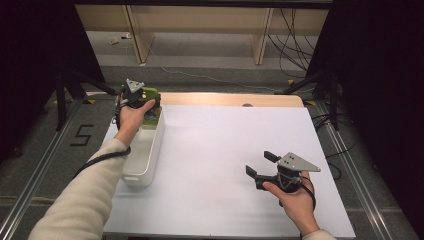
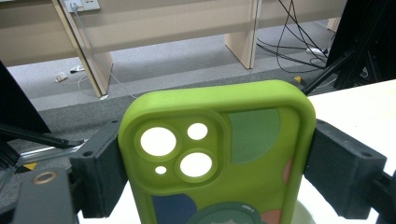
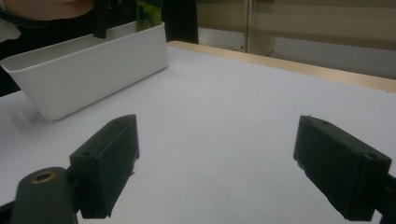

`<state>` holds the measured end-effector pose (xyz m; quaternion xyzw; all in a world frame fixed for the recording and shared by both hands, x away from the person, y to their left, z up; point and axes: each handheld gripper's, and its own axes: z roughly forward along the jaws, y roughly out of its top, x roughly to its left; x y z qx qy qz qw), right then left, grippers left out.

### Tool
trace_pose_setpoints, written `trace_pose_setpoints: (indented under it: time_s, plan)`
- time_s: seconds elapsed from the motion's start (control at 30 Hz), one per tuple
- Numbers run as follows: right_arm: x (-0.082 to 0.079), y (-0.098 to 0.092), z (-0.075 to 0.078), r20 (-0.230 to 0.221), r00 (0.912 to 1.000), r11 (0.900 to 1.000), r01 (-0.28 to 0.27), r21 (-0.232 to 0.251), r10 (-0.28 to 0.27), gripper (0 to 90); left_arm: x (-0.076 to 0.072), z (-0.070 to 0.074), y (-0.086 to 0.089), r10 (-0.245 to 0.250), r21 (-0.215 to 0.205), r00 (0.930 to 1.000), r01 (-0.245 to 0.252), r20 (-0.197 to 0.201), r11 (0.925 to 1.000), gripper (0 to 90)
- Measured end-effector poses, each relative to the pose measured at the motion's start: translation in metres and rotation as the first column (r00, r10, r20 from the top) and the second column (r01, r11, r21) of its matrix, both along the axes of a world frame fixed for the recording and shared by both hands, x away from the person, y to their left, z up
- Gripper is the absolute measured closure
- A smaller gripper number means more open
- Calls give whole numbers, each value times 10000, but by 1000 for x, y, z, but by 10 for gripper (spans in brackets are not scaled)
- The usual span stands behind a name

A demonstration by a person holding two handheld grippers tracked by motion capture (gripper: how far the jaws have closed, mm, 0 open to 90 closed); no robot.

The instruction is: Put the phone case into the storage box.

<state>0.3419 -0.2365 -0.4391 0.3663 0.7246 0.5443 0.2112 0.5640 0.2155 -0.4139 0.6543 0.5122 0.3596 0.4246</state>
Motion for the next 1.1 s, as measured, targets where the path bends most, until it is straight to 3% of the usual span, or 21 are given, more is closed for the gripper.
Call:
trace_pose_setpoints:
  time_s: [1.1]
  plan:
    - [0, 0, -1, -55, 10000, 10000, 0, -41, 0, 154, 5, -7, -3, -65, 82, 9996, 68, -283, 9999, 149]
